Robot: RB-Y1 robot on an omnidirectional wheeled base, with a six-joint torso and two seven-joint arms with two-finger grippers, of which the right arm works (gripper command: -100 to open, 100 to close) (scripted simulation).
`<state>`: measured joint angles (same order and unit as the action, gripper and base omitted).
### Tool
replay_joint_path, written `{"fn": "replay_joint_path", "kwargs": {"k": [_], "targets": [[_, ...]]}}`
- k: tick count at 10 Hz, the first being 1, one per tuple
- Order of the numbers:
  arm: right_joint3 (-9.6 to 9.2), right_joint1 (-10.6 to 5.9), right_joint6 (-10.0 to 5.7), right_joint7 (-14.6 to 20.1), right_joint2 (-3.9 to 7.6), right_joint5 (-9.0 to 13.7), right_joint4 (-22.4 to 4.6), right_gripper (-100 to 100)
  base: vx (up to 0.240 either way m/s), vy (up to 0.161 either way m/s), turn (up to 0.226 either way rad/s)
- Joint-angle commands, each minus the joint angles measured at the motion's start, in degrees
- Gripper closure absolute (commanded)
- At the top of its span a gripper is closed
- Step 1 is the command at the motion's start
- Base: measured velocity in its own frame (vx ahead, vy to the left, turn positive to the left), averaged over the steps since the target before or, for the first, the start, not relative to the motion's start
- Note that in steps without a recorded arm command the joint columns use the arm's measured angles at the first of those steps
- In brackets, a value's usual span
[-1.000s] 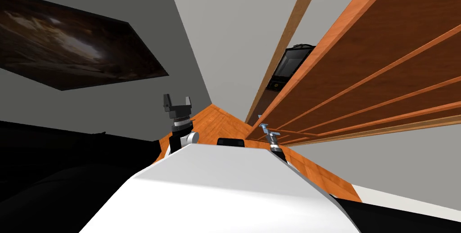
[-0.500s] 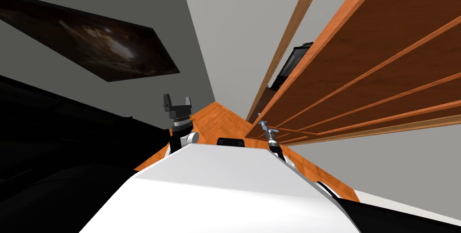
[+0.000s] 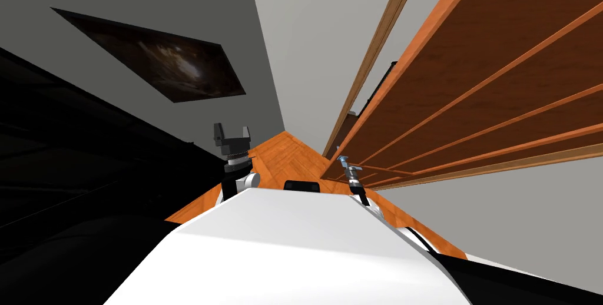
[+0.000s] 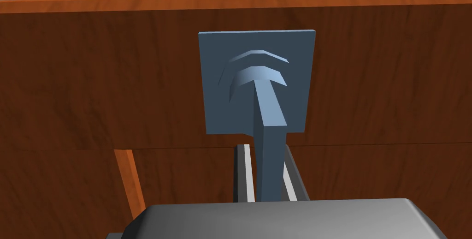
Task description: Pull the door open
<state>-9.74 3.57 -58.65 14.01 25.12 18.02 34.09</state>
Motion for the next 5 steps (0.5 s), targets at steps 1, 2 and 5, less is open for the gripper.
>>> {"fn": "replay_joint_path", "kwargs": {"k": [1,2,5], "targets": [[1.49,-2.13,0.09,0.33,-0.64,-1.44,-1.98,100,-0.167,-0.058,0.135],[1.94,-2.74,0.22,0.41,-0.9,-1.9,-2.54,100,-0.169,-0.059,0.13],[4.47,-6.23,0.98,0.87,-2.37,-4.53,-5.77,100,-0.196,-0.065,0.143]]}}
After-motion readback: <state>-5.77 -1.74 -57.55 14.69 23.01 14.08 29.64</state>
